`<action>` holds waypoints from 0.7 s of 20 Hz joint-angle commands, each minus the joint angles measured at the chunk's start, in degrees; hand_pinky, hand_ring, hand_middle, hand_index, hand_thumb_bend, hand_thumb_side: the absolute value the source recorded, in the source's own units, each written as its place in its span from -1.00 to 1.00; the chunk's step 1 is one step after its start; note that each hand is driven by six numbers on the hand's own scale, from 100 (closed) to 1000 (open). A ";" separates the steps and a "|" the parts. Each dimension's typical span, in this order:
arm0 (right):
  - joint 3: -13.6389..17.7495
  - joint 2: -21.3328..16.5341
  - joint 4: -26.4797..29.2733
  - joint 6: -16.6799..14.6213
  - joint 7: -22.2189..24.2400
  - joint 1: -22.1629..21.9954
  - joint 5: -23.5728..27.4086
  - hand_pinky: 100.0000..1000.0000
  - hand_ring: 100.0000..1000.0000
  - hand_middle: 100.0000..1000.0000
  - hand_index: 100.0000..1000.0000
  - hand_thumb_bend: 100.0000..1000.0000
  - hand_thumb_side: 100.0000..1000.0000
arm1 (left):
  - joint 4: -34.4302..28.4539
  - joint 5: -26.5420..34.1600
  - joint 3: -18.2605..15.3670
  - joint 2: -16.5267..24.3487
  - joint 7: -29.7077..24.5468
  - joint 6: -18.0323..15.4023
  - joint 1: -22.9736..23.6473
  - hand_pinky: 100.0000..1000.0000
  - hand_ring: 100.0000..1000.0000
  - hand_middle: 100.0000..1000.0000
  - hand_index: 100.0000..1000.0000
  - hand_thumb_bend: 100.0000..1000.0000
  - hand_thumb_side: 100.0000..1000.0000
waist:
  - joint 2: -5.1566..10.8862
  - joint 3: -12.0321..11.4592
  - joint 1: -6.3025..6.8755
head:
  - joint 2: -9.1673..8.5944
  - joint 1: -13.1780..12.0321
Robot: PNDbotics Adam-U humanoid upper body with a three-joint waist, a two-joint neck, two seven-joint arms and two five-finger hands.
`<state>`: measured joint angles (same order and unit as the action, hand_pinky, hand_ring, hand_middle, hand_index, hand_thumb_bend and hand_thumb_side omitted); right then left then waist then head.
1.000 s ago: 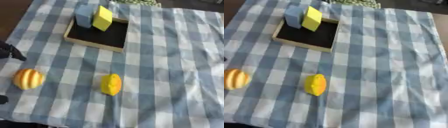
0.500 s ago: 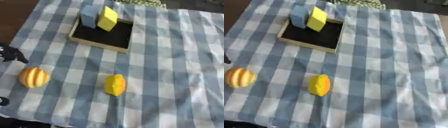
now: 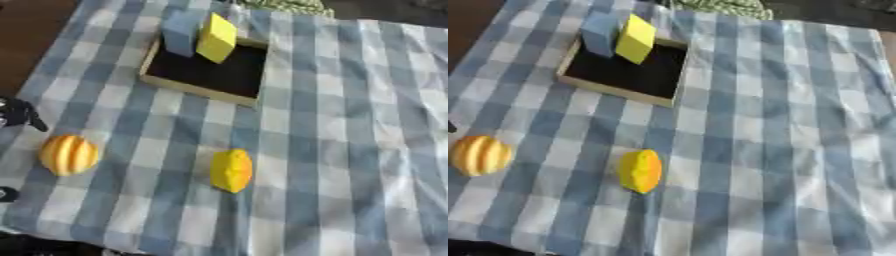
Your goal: Pick up objects on the table and place them in the box.
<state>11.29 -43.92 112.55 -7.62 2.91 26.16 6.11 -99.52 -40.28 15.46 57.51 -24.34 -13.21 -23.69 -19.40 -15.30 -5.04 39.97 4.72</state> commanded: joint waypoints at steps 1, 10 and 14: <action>0.94 -0.91 0.68 -0.07 0.39 0.03 -0.02 0.91 0.77 -0.03 0.35 -1.00 -0.18 | 1.21 1.10 -0.09 0.48 1.16 -0.15 -0.97 0.60 0.48 0.41 0.60 0.25 -0.68 | 1.78 0.13 0.95 | -0.46 -0.17; 1.42 -0.23 1.37 0.08 0.80 -1.11 0.53 0.92 0.74 -0.06 0.34 -1.00 -0.19 | 3.49 5.53 1.54 -2.34 -2.21 -1.24 -3.36 0.62 0.48 0.41 0.62 -0.16 -0.70 | 1.70 0.57 1.06 | -0.68 -0.30; 1.39 0.13 1.37 0.17 1.16 -0.95 0.79 0.92 0.74 -0.07 0.34 -1.00 -0.18 | 4.96 5.74 2.29 -3.65 -3.97 -1.51 -4.59 0.62 0.48 0.40 0.61 -0.21 -0.70 | 1.67 0.67 1.08 | -0.79 -0.37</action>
<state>11.76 -42.63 112.94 -7.33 3.81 24.66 6.51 -94.61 -34.83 18.03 52.88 -27.75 -14.62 -27.41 -19.40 -14.69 -5.04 39.74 4.53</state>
